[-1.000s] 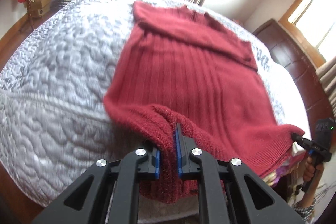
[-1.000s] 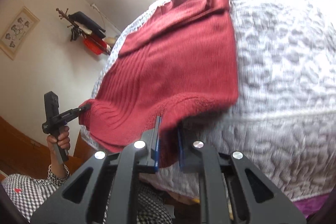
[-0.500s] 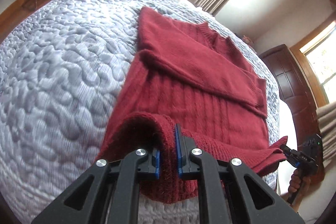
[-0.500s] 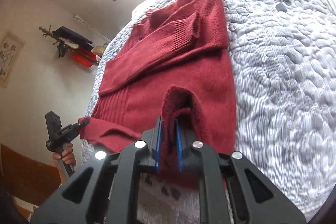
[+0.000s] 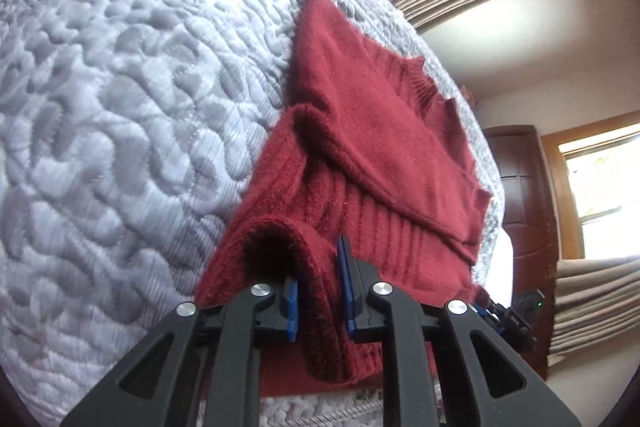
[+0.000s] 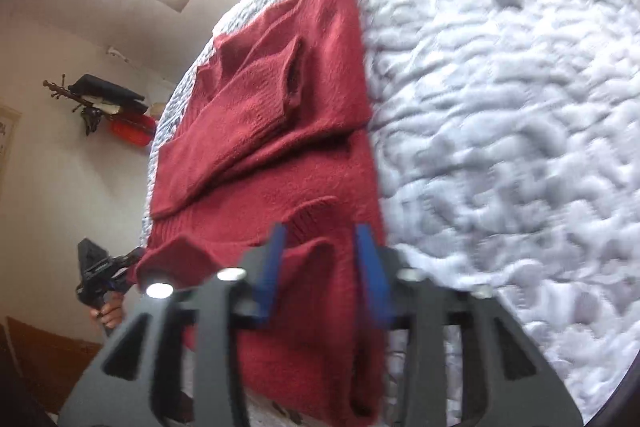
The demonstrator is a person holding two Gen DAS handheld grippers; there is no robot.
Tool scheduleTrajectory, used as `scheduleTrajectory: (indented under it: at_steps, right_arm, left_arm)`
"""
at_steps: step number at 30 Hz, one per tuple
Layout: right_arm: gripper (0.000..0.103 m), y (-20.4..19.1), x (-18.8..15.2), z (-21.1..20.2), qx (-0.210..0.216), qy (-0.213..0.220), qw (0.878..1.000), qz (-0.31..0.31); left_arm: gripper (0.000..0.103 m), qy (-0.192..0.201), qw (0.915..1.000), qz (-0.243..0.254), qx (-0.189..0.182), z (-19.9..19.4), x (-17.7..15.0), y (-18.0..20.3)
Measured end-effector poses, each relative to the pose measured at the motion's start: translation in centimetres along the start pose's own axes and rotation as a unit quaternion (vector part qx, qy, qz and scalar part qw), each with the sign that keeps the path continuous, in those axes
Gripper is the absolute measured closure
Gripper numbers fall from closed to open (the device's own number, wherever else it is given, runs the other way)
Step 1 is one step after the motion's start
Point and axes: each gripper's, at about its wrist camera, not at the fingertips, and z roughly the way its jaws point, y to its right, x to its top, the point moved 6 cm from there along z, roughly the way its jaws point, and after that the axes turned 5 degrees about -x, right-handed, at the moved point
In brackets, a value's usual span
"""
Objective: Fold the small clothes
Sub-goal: 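Lift the hem with both tools, fold it toward the collar, release, then grasp the folded hem edge with both tools and pull it to the collar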
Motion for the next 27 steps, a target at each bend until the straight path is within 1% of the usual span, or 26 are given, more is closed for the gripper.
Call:
scheduleTrajectory:
  at_steps: [2, 3, 4, 5, 6, 7, 8, 11, 13, 14, 16, 17, 18, 22, 24, 25, 26, 27]
  right_arm:
    - [0.057, 0.2, -0.1, -1.3, -0.018, 0.012, 1.000, -0.018]
    - [0.057, 0.0, -0.1, -1.8, -0.015, 0.014, 0.999, -0.026]
    - [0.057, -0.3, -0.4, -2.3, -0.013, 0.015, 0.999, -0.036]
    - [0.057, -0.6, -0.6, -2.7, -0.014, 0.016, 0.999, -0.048]
    - [0.057, -1.0, -0.8, -3.0, -0.018, 0.017, 0.998, -0.062]
    - [0.056, -1.4, -1.0, -3.2, -0.020, 0.018, 0.997, -0.076]
    - [0.055, -2.1, -1.4, -3.3, -0.019, 0.015, 0.995, -0.094]
    - [0.047, -3.5, -1.5, -2.2, -0.027, 0.002, 0.992, -0.125]
    - [0.045, -4.3, -1.2, -0.8, -0.043, -0.006, 0.989, -0.142]
    - [0.045, -4.4, -1.1, -0.2, -0.050, -0.012, 0.988, -0.145]
    - [0.044, -4.4, -0.8, 1.0, -0.056, -0.023, 0.988, -0.145]
    - [0.043, -4.3, -0.5, 1.6, -0.064, -0.027, 0.987, -0.146]
    - [0.039, -4.3, -0.5, 2.0, -0.072, -0.029, 0.986, -0.149]
    - [0.035, -4.5, -0.5, 3.7, -0.092, -0.042, 0.980, -0.172]
    - [0.035, -4.6, -0.6, 4.4, -0.103, -0.048, 0.976, -0.184]
    - [0.038, -4.7, -0.7, 4.7, -0.109, -0.049, 0.974, -0.190]
    - [0.041, -4.9, -0.7, 4.9, -0.117, -0.048, 0.972, -0.198]
    - [0.049, -5.0, -0.7, 5.0, -0.126, -0.047, 0.969, -0.206]
  left_arm:
    - [0.083, 0.020, 0.9998, 0.004, -0.003, -1.7, 0.1, 0.2]
    - [0.079, 0.037, 0.9993, 0.007, 0.001, -2.7, 0.3, 0.3]
    - [0.072, 0.068, 0.9974, 0.015, 0.017, -4.0, 0.7, 0.3]
    - [0.068, 0.101, 0.9937, 0.029, 0.041, -5.3, 1.1, 0.3]
    - [0.068, 0.125, 0.9891, 0.043, 0.064, -6.2, 1.4, 0.5]
    - [0.068, 0.141, 0.9846, 0.060, 0.086, -6.9, 1.6, 0.6]
    - [0.067, 0.144, 0.9811, 0.078, 0.102, -7.2, 1.7, 0.9]
    - [0.066, 0.127, 0.9789, 0.116, 0.110, -6.2, 1.4, 2.0]
    - [0.063, 0.108, 0.9774, 0.142, 0.113, -4.9, 1.1, 2.8]
    - [0.061, 0.099, 0.9753, 0.156, 0.120, -4.1, 0.9, 3.1]
    - [0.061, 0.086, 0.9698, 0.184, 0.135, -2.5, 0.7, 3.6]
    - [0.061, 0.079, 0.9671, 0.197, 0.140, -1.8, 0.7, 3.9]
    - [0.061, 0.073, 0.9648, 0.207, 0.146, -1.2, 0.7, 4.0]
    - [0.060, 0.050, 0.9527, 0.251, 0.164, 1.4, 0.7, 4.9]
    - [0.060, 0.037, 0.9466, 0.272, 0.170, 2.5, 0.4, 5.3]
    - [0.060, 0.035, 0.9406, 0.284, 0.183, 3.1, 0.3, 5.5]
    - [0.060, 0.034, 0.9365, 0.293, 0.190, 3.4, 0.2, 5.6]
    - [0.060, 0.032, 0.9326, 0.302, 0.195, 3.7, 0.0, 5.8]
